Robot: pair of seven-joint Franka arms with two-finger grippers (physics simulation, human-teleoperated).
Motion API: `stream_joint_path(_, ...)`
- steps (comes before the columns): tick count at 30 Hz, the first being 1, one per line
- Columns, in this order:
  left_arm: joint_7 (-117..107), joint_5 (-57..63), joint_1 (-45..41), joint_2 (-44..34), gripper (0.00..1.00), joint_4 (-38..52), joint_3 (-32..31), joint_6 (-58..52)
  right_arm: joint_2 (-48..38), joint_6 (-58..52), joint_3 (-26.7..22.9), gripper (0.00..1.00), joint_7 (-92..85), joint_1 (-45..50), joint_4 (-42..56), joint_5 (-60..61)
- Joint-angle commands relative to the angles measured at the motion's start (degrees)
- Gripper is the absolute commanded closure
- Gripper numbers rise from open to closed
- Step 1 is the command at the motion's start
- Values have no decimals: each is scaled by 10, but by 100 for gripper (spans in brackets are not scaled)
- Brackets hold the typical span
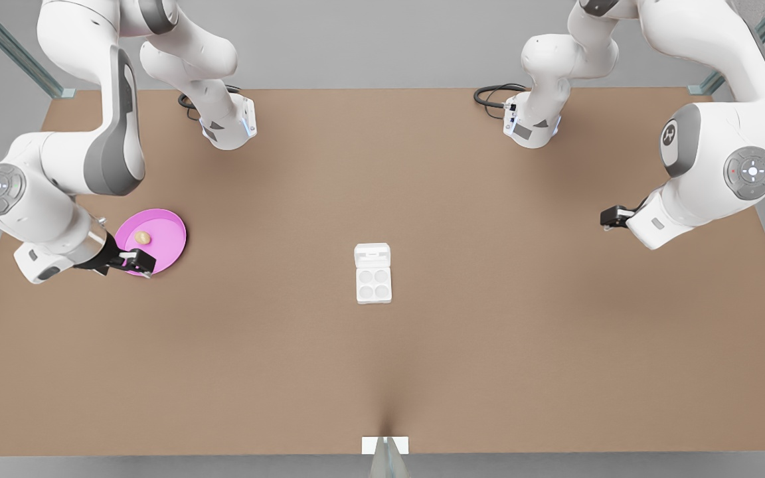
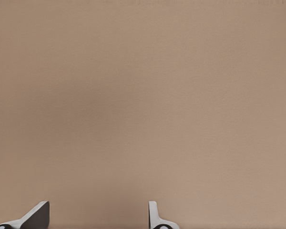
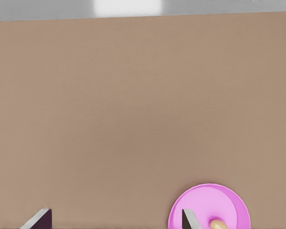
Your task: Pack egg into the box and close the box lid
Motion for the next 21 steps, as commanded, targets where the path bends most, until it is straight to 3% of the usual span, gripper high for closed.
stream_joint_path(1, -2, 0, 0, 0, 0, 0, 0, 1, -4, 8, 1, 0, -101, -2, -13, -1)
stream_joint_path(3, -2, 0, 0, 0, 0, 0, 0, 1, -75, 86, 1, 0, -117, -10, -156, -4)
stream_joint_path(4, -2, 0, 0, 0, 0, 0, 0, 1, -93, 112, 2, 0, -219, -11, -214, -12)
stream_joint_path(6, -2, 0, 0, 0, 0, 0, 0, 1, -74, 154, -1, 0, -361, -32, -259, -15)
stream_joint_path(8, -2, 0, 0, 0, 0, 0, 0, 1, -64, 284, -1, 0, -466, -72, -350, -19)
stream_joint_path(13, -2, 0, 0, 0, 0, 0, 0, -2, -69, 468, -2, 0, -581, -117, -503, -65)
stream_joint_path(21, -2, 0, -4, 0, 0, -1, -2, -3, -9, 521, -2, 0, -748, -140, -518, -90)
